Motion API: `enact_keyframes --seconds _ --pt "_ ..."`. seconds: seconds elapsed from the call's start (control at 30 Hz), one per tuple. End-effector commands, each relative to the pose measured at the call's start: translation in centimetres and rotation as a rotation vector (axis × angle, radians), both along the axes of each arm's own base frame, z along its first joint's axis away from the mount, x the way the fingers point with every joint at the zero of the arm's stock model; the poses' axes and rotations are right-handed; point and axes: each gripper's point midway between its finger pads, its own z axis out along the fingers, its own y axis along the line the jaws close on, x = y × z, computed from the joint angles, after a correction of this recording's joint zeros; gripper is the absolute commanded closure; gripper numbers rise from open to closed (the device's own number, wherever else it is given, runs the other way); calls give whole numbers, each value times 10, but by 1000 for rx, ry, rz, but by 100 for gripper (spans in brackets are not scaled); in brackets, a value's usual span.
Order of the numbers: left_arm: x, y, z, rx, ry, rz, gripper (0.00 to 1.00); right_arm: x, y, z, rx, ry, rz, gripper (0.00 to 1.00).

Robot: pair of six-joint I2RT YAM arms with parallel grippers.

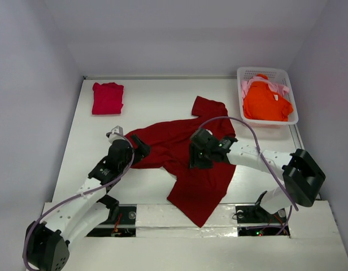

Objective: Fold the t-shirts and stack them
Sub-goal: Flatten the tshirt out

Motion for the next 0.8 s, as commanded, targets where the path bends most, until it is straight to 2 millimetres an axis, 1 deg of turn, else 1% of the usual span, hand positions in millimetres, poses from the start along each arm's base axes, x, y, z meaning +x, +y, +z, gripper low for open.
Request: enact_keyframes --seconds 0.0,0.13,0.3,0.4,0.57,0.6,0.7,0.77 --pt "-5 -3 2 -47 -22 -6 27 10 15 12 33 -38 20 44" --pt "-10 -2 -9 -41 7 -4 27 11 18 13 41 -38 28 44" --pt "-15 -8 -9 -69 24 -36 28 10 19 12 43 -36 26 44" --pt "-19 -7 -8 -79 23 -38 29 10 19 11 45 -34 26 45" --pt "-26 -7 -15 -98 39 -38 30 13 22 11 44 -35 32 44" --pt "-28 -8 -20 -103 49 -37 30 10 25 10 42 -31 42 44" --pt "-28 -8 -26 -102 67 -35 30 11 26 12 43 -33 41 45" --pt "-27 -9 -27 -104 68 -36 30 12 27 13 46 -36 41 44"
